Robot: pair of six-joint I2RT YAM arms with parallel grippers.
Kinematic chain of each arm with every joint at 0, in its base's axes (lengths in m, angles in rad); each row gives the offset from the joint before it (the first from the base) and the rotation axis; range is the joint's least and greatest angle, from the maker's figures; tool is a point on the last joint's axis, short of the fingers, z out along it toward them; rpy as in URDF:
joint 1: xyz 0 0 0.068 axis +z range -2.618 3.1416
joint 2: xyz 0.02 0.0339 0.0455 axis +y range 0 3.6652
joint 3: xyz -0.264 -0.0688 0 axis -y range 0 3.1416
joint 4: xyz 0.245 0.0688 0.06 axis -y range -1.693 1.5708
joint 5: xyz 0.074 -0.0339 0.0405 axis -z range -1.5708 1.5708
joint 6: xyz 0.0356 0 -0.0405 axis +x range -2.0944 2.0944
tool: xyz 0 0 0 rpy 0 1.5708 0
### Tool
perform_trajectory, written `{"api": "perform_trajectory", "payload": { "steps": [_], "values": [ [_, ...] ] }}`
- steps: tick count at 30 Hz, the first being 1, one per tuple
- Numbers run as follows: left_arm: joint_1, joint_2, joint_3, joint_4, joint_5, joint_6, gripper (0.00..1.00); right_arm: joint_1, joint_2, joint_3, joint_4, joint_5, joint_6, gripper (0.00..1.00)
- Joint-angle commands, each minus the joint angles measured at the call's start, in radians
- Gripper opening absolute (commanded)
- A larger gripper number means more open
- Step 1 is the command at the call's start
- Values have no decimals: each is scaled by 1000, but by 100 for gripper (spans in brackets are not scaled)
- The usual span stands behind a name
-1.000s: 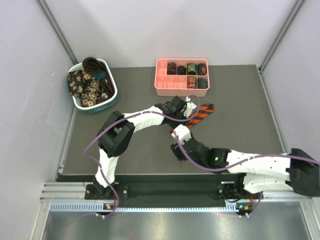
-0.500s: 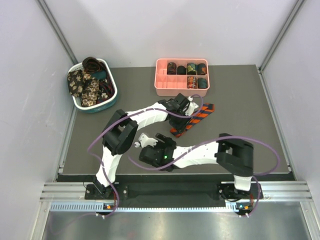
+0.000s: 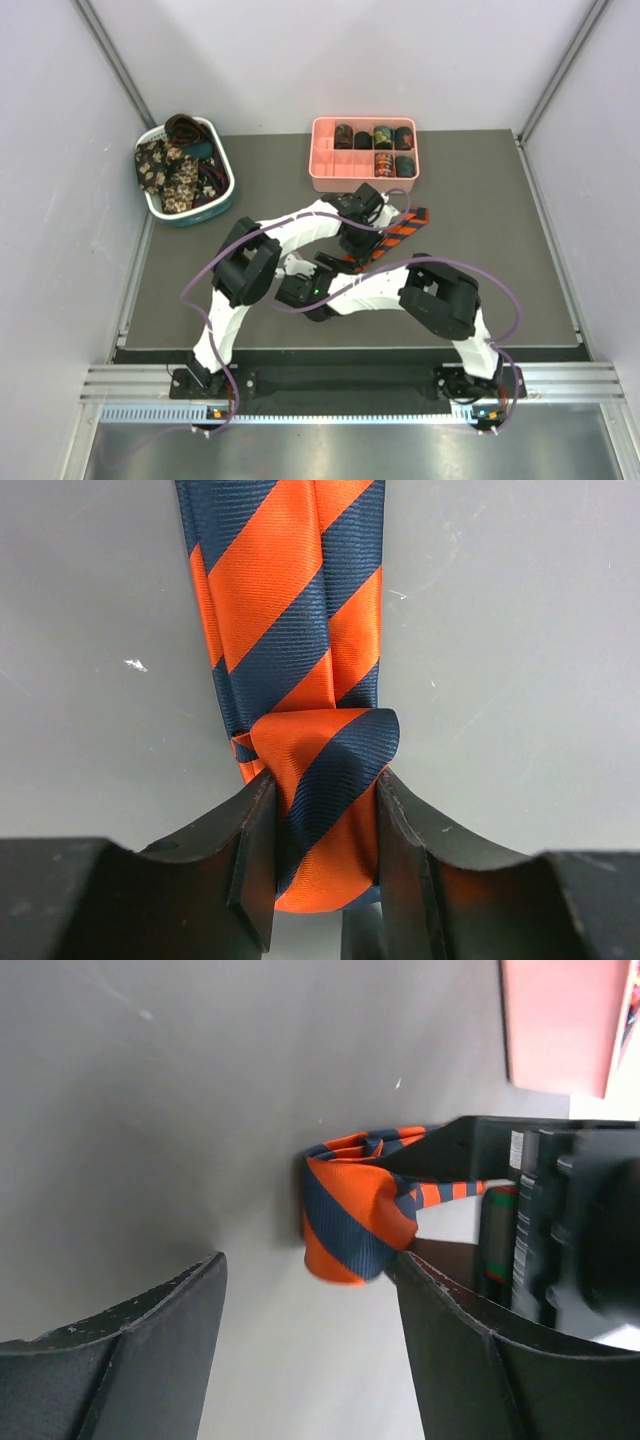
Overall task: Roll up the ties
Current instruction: Roll the tie
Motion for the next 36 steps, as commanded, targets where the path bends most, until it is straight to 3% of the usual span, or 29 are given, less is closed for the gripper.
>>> {"api": "perform_trajectory", "payload": {
  "steps": [1, 11, 23, 29, 31, 33, 36],
  "values": [
    [-12, 95, -43, -287, 13, 11, 26, -42, 33, 29, 1, 11, -50, 68],
    [-14, 128, -2, -367, 4, 18, 25, -83, 107, 53, 35, 24, -123, 66],
    [-25, 131, 20, -379, -5, 28, 24, -126, 203, 144, -218, -51, 56, 54],
    [-29, 131, 27, -382, -16, 26, 25, -135, 226, 129, -254, -66, 118, 39],
    [-29, 129, 33, -384, -20, 25, 27, -138, 228, 120, -248, -71, 134, 27],
    [-28, 126, 36, -379, -23, 21, 31, -138, 217, 101, -220, -78, 136, 19],
    [-28, 109, 41, -361, -33, 21, 38, -138, 179, 69, -166, -103, 125, 13]
  ]
}}
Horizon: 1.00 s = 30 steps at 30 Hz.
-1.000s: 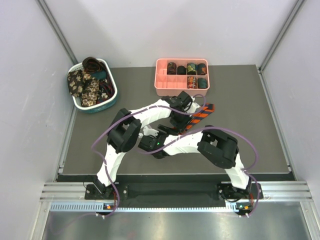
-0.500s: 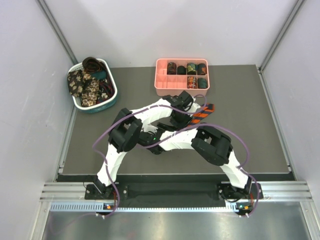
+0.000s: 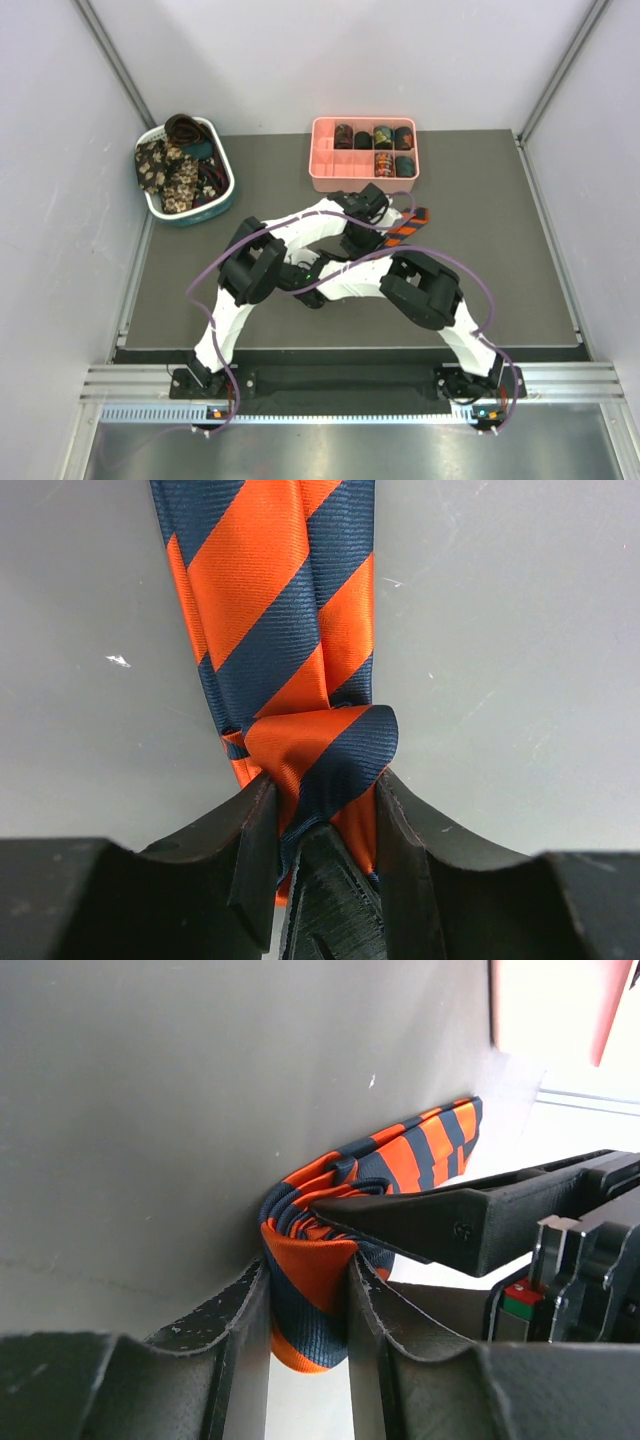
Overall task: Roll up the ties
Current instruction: Roll the tie
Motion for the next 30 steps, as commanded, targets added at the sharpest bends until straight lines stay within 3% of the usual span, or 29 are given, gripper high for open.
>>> {"api": "perform_trajectory", "payload": {
  "steps": [1, 9, 13, 19, 21, 25, 26, 30],
  "values": [
    [-15, 53, -43, -246, -17, -2, 40, -44, -5, -86, 0, -164, 61, 12],
    [-6, -79, -27, -73, -72, -18, 54, -38, -99, -160, 141, -191, -2, 5],
    [5, -180, -44, 46, -81, -44, 71, -38, -120, -172, 167, -207, -13, 2],
    [50, -345, -148, 262, -98, -96, 86, -37, -159, -208, 222, -230, -33, 0],
    [77, -395, -211, 320, -103, -114, 99, -38, -177, -227, 252, -241, -44, 0],
    [128, -581, -370, 529, -146, -191, 99, -40, -234, -261, 299, -279, -57, 0],
    [138, -614, -438, 612, -210, -206, 99, -41, -243, -273, 316, -299, -88, 0],
    [215, -734, -562, 722, -287, -300, 99, -47, -303, -315, 370, -354, -106, 0]
  ]
}}
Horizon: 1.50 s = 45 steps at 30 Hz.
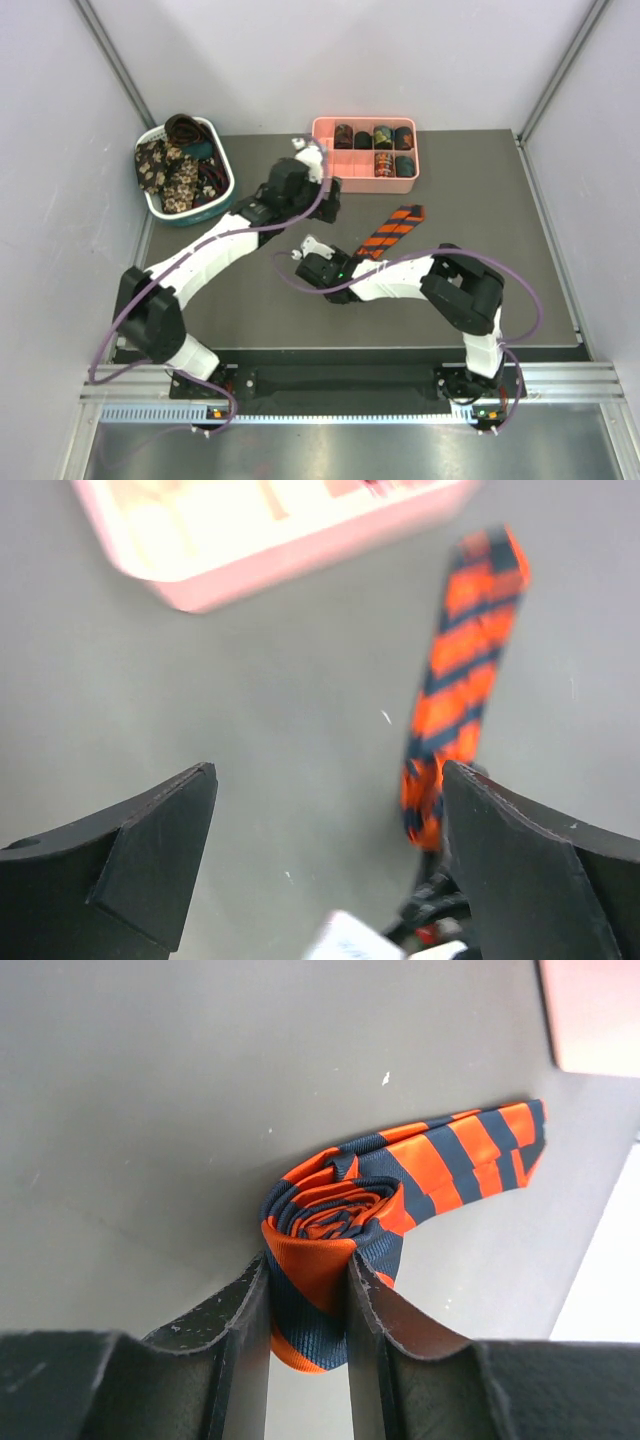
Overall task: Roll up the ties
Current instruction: Roll the tie
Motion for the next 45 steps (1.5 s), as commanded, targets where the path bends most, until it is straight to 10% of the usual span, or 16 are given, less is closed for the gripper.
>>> {"api": "perform_trajectory", "payload": {
  "steps": [1, 13, 29, 45],
  "values": [
    [58, -109, -89, 213, -99, -150, 99, -10, -79, -46, 62, -176, -1, 0],
    [279, -263, -436, 370, -126, -519, 99, -105, -267, -147, 170, -553, -13, 0],
    [293, -297, -571, 390, 26, -424, 99, -326, -220, -132, 213, -1203, 142, 0],
    [169, -378, -651, 407, -22, -304, 99, -404, -96, -96, 320, -1438, 307, 0]
  ]
}}
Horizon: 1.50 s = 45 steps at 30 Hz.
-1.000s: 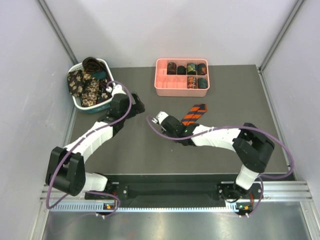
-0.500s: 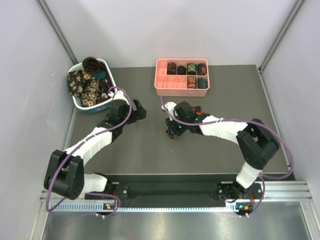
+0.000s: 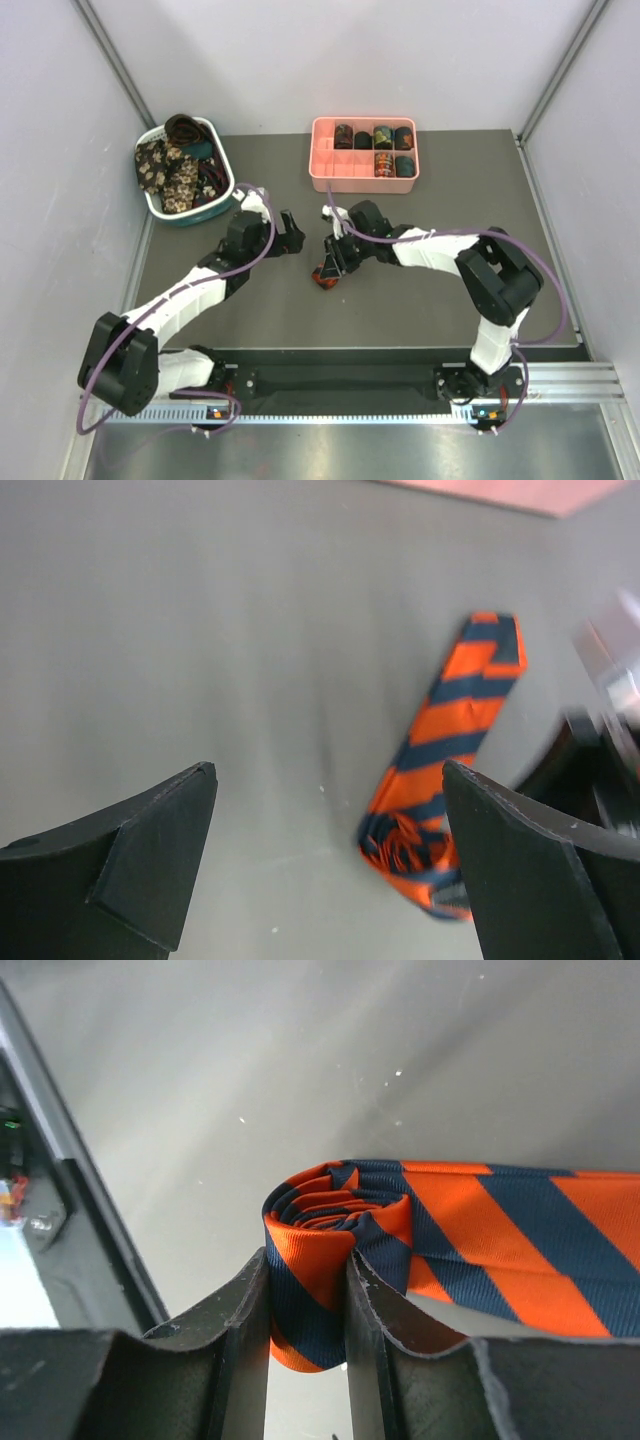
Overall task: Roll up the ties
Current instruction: Roll the tie
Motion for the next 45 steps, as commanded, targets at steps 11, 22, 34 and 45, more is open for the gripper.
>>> {"api": "perform_trajectory", "payload": {
  "steps": [11, 22, 34, 45],
  "values": [
    [-199, -8, -112, 172, -33, 173, 97, -155, 171, 24, 111, -316, 25, 0],
    [-259, 83, -155, 364, 120, 413, 97, -221, 285, 114, 63, -370, -16, 3],
    [-285, 290, -86, 414, 189, 485, 97, -241, 334, 153, -1, -345, -51, 0],
    [-296, 380, -62, 479, 143, 509, 89, -240, 359, 173, -36, -355, -67, 2]
  ]
}}
